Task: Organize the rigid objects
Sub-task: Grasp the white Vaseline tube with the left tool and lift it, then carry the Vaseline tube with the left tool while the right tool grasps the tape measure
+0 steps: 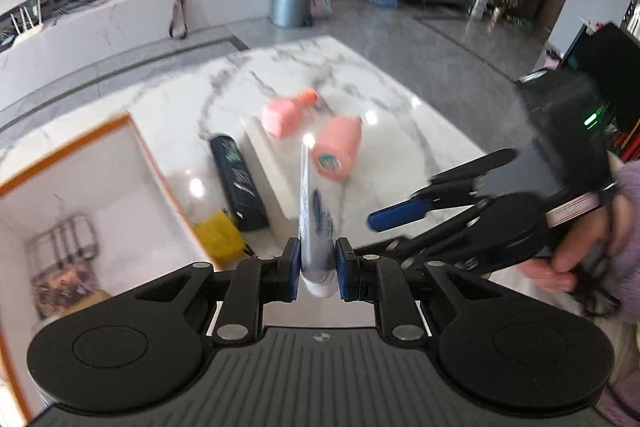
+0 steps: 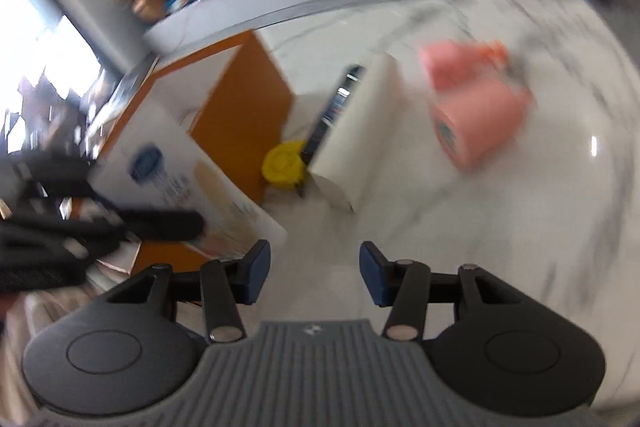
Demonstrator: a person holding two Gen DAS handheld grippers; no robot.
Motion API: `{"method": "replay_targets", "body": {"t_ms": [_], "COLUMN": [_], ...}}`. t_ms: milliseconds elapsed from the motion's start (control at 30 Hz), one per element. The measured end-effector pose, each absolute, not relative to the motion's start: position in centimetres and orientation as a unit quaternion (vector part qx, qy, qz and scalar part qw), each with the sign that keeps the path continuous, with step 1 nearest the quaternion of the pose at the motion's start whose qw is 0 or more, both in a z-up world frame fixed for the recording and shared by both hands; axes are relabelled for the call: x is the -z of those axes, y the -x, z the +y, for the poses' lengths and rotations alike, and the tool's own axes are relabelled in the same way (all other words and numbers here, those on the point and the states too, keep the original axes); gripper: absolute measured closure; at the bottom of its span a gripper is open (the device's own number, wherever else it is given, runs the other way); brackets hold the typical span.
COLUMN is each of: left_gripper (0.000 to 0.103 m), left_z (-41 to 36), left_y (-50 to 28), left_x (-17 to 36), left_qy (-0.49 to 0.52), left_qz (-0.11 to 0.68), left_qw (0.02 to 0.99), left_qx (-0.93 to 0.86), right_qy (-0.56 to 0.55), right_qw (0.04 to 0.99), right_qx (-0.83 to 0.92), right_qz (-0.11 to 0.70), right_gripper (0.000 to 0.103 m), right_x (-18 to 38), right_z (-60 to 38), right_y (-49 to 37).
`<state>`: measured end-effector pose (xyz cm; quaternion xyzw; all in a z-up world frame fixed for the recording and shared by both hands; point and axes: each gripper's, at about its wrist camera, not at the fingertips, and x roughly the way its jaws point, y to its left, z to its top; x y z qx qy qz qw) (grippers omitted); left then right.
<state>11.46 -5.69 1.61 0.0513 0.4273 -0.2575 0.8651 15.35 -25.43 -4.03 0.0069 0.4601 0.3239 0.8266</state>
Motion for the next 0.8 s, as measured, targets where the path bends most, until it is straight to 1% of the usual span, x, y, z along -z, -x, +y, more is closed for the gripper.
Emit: {"method": "replay_targets", "body": {"t_ms": [133,267,367,400,433,567,633,700,800], "left_gripper": [0.083,0.083,0.083,0.083,0.083,0.083,0.083,0.083,0.083], "left_z": [-2.5,0.6,2.3,2.9,3.5,5.9,7.2,8.3,9.9], "left_y": [-11.7,-12.1,-12.4,-12.3,-12.3,-12.0,-11.7,-11.9,-12.2], "left_x": [-4.2,-4.9,-4.1,-3.6,-3.1,-1.2,-0.7,0.1,1.2], "left_qy": [-0.034,-0.030,-0.030,-0.030,-0.028,-0.030,-0.037,-0.039,-0.031], "left_qz": [0.419,0.429,0.446,0.451,0.457,0.476,0.477,0.481,0.490], "left_qw": [0.874,0.875,0.869,0.866,0.863,0.853,0.853,0.853,0.851], "left_qx": [0.245,0.221,0.212,0.212,0.213,0.212,0.209,0.200,0.186], "right_qy": [0.085,0.198,0.260,0.279,0.299,0.371,0.401,0.421,0.439], "right_qw": [0.812,0.786,0.753,0.742,0.733,0.693,0.678,0.662,0.639], "right_qx": [-0.384,-0.431,-0.468,-0.477,-0.484,-0.513,-0.520,-0.525,-0.533], "right_qz": [0.431,0.396,0.382,0.379,0.373,0.344,0.331,0.331,0.339], "right_gripper": [0.051,0.051,0.047,0.042,0.040,0.040,0.036,0.033,0.033], "right_x": [3.4,3.7,4.2,4.4,4.7,6.0,6.7,7.4,8.2], "right_z": [-22.3,-19.6,-17.8,-17.1,-16.4,-13.7,-12.5,-11.4,-9.9], "right_y": [-16.5,-17.6,-18.7,-18.9,-19.1,-19.8,-20.4,-21.1,-22.3]}}
